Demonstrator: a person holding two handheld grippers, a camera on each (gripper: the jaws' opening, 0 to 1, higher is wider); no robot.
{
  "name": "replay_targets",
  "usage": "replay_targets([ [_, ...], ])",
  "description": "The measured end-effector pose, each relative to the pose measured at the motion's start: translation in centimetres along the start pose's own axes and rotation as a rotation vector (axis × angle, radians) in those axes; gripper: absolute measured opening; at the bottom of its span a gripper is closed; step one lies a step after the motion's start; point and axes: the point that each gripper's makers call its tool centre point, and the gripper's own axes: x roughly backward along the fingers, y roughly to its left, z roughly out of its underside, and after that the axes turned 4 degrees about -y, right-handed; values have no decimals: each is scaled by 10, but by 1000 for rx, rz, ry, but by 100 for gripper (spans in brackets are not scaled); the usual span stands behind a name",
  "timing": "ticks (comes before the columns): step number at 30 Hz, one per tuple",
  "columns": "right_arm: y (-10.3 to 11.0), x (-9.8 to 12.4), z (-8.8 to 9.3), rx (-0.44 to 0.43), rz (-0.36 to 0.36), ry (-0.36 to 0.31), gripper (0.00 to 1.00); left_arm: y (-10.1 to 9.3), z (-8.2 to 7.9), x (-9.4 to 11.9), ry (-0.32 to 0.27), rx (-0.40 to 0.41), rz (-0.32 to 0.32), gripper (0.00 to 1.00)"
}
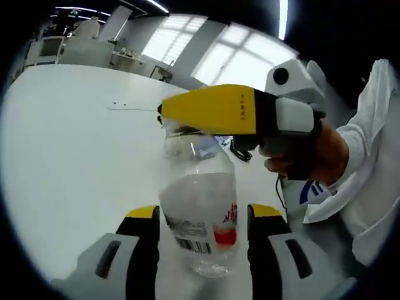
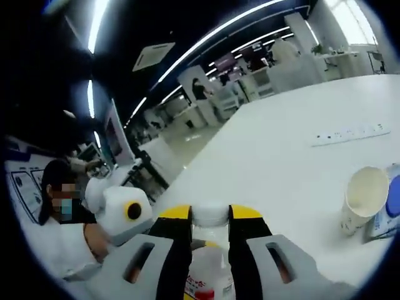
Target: Arrange the tabletop items into an orderly group along one side of the table until the central work area is clear of visible clutter.
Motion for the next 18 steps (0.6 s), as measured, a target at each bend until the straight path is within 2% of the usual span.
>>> replay_targets([
  [3,4,7,-1,24,-14,5,19,-4,4,-1,15,-20,19,45],
  [8,9,16,-1,72,-32,15,19,-12,6,-2,15,-52,37,43],
  [11,18,23,1,140,-82,32,19,-17,8,-1,10,-107,56,42],
  [18,27,37,4,213,-164,65,20,-24,10,0,-5,-165,75,41],
])
